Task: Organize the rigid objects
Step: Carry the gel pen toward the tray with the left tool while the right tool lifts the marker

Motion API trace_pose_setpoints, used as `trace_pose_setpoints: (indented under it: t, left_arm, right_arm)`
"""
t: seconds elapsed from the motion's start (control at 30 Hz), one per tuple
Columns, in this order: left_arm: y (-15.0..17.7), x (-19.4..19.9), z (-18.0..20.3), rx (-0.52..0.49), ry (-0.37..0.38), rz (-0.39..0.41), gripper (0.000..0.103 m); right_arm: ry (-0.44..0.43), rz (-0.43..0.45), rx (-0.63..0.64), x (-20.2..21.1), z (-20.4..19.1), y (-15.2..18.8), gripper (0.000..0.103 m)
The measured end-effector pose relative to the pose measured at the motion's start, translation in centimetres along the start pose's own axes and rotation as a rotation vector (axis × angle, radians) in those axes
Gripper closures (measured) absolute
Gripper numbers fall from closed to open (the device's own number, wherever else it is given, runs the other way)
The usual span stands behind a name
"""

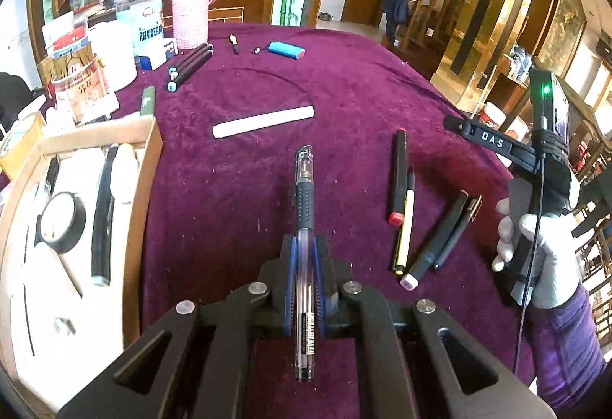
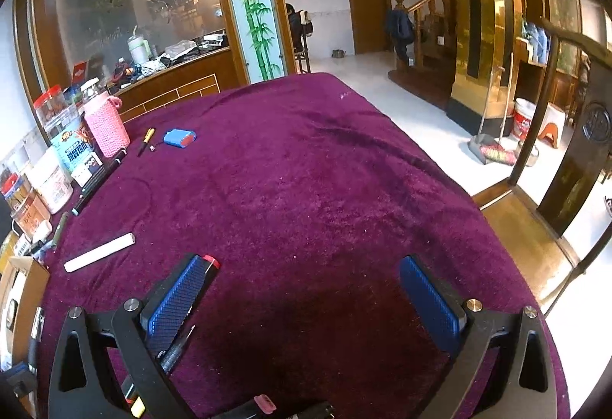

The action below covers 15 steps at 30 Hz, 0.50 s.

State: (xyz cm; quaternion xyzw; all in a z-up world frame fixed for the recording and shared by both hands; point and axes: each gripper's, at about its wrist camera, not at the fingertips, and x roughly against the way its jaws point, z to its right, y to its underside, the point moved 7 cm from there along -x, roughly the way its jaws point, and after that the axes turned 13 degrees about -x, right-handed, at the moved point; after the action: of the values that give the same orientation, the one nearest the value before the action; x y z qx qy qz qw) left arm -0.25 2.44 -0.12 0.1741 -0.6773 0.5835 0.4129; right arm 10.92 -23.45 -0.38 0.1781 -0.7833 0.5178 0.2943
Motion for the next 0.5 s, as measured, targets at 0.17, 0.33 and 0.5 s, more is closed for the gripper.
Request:
trace_pose_setpoints:
  t: [0.17, 0.33, 0.5]
  left_arm:
    - [0.5, -0.1, 0.5, -0.004, 0.005, -0.010, 0.095]
    - [0.5, 0.5, 0.7, -0.011, 0.006, 0.002, 0.095]
    - [0.8, 1.0, 0.3, -0.001, 0.011, 0.011, 0.095]
  right_arm:
    - [0.008, 0.013, 0.025, 0.2, -0.3, 0.0, 0.001]
    - [0.017, 0.011, 0.036, 0.1, -0.2, 0.1, 0.001]
    - [0.026, 0.005, 0.039, -0.1, -0.1, 0.2, 0.001]
